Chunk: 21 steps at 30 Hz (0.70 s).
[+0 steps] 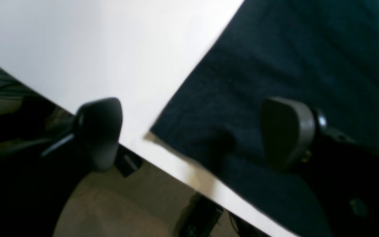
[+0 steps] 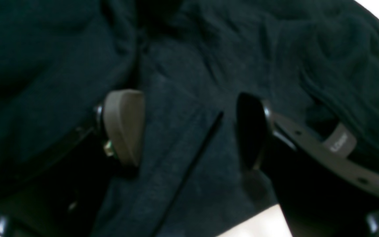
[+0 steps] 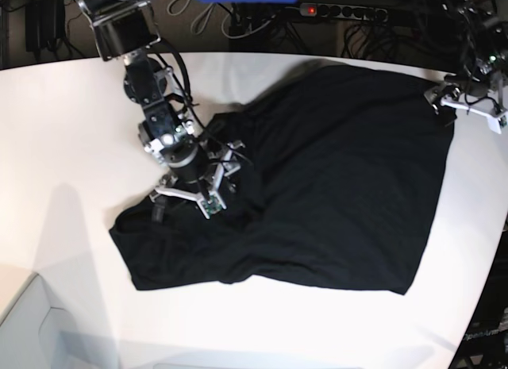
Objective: Layout the t-shirt on the table in an organized manner, then fold the t-shirt properly
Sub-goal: 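Lower the right gripper onto the middle of the shirt and pinch fabric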
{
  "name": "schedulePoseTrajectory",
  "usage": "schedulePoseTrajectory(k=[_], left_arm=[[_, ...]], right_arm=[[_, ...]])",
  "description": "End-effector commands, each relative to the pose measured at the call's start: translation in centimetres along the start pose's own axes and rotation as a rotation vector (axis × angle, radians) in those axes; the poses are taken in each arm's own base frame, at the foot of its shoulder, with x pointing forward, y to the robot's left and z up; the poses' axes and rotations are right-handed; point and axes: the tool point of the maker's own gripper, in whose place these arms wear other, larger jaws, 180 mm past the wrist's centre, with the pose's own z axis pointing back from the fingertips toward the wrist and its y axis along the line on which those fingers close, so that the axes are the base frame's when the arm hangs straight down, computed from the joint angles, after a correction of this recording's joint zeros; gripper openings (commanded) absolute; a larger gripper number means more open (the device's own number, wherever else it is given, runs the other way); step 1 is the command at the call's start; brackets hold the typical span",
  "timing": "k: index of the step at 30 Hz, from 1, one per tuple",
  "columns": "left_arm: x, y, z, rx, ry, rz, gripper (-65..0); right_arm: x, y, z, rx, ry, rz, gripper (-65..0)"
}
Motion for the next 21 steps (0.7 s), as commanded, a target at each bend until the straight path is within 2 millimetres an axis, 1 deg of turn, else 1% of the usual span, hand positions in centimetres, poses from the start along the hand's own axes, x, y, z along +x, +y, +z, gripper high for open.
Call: schedulePoseTrajectory(k=[1,5,7,13,15,21], left_arm=[[1.3,0.1,0.3,0.003,-0.038,-0.012,0.0],[1.4,0.0,0.3,0.0,-0.04,-0.012,0.0],[1.8,-0.3,0.2,-0.006,-0.051,-0.007,0.0],[2.0,-0.4,0.2,-0.009,-0.055,-0.007,0.0],[2.0,-0.4,0.2,-0.008,-0.055,-0.006,0.0],[2.1,-0.4,0.2,-0.009,-0.057,-0.006,0.0]], right_arm=[[1.9,-2.0,0.1,-0.044,-0.058,-0.016,-20.5],[2.0,-3.1,0.1,-0.076,-0.062,-0.068,-20.6],[2.0,-3.2,0.1,-0.079,-0.062,-0.072,-20.6],[1.5,-2.7,0.2,-0.07,-0.054,-0.075,-20.6],[1.0,-2.5,0.3,-0.066,-0.045,-0.077,-20.6],[0.9,-1.5,0.2,-0.05,-0.041,-0.092,-20.7]])
